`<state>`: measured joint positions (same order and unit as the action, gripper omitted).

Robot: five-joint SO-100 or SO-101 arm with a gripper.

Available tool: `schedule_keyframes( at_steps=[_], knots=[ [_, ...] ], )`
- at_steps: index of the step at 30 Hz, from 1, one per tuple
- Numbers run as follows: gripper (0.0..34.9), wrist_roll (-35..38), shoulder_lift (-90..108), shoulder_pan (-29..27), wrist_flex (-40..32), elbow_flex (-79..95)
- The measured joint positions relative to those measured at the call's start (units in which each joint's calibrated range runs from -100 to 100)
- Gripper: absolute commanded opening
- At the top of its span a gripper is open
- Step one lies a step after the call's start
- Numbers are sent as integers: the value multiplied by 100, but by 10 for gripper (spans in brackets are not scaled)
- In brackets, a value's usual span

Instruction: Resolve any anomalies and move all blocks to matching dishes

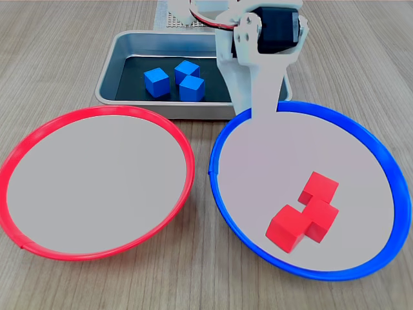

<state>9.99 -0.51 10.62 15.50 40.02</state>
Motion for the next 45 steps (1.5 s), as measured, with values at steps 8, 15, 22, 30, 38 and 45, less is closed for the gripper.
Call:
schedule_keyframes(
  at_steps=[8,15,22,30,38,45],
  knots=[
    [1,59,145,115,-33,526],
    [22,181,418,27,375,626],
    [35,234,563,-80,1150,290],
    [53,239,725,-204,1648,36],
    [60,239,1049,-478,2488,-517],
    [58,264,512,9,2447,-1561]
  ],
)
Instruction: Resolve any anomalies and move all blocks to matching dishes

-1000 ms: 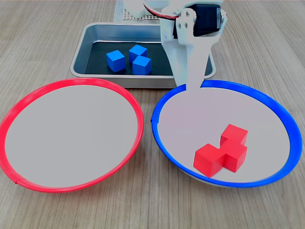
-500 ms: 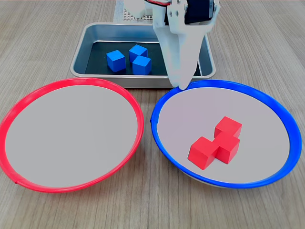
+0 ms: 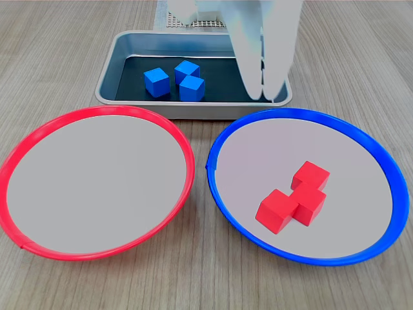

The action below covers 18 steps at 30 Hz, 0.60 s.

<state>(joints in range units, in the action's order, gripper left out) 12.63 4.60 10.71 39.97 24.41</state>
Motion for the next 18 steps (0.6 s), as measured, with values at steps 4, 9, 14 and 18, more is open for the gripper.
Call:
schedule_keyframes(
  at_steps=[4,9,14,18],
  knots=[
    [80,264,-1074,478,-220,-735],
    [141,532,-2097,628,-367,-1443],
    [153,630,-2668,575,-171,-2069],
    [144,689,-2941,602,-49,-2314]
  ],
)
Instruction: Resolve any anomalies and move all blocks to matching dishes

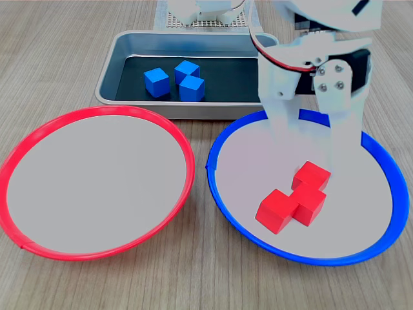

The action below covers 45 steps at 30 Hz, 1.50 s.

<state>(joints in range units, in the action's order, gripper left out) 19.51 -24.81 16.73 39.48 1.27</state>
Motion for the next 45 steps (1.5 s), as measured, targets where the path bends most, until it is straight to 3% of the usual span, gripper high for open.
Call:
schedule_keyframes(
  at_steps=[3,4,5,14,19,25,29,33,39,45],
  knots=[
    [90,68,-119,-9,8,-18],
    [30,88,-128,-9,8,-27],
    [3,122,-128,18,16,-36],
    [0,-39,153,-9,294,-91],
    [0,-459,1108,-646,783,-91],
    [0,-386,1628,-2000,971,-18],
    [2,15,938,-2796,644,-9],
    [49,215,503,-3035,473,-9],
    [160,254,307,-3195,440,-9],
    [148,181,469,-3230,865,-54]
  ],
)
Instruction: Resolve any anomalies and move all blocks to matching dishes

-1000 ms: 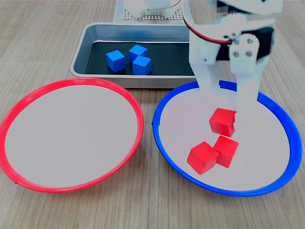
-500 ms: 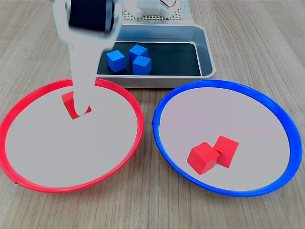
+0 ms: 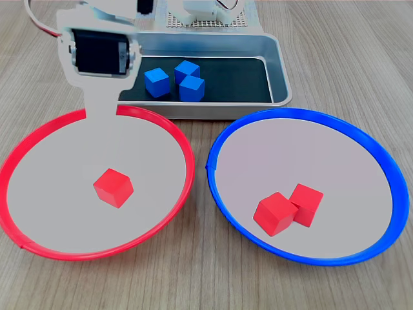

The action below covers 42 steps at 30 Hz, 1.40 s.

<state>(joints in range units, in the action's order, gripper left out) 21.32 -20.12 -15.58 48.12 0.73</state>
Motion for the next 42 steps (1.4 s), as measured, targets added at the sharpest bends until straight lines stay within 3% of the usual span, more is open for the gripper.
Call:
schedule_keyframes(
  at_steps=[2,4,6,9,16,32,34,35,37,42],
  knots=[
    [155,-10,554,71,848,-163],
    [158,10,810,27,1264,-181],
    [160,293,1697,-9,2447,-109],
    [158,674,2438,-248,3206,535],
    [156,1035,3265,-540,2569,2940],
    [148,1255,2950,-319,905,4283],
    [122,1260,2890,-292,816,4310],
    [69,1260,2864,-274,791,4310],
    [2,1284,2779,-195,710,4310],
    [1,1358,2779,-27,701,4310]
  ],
)
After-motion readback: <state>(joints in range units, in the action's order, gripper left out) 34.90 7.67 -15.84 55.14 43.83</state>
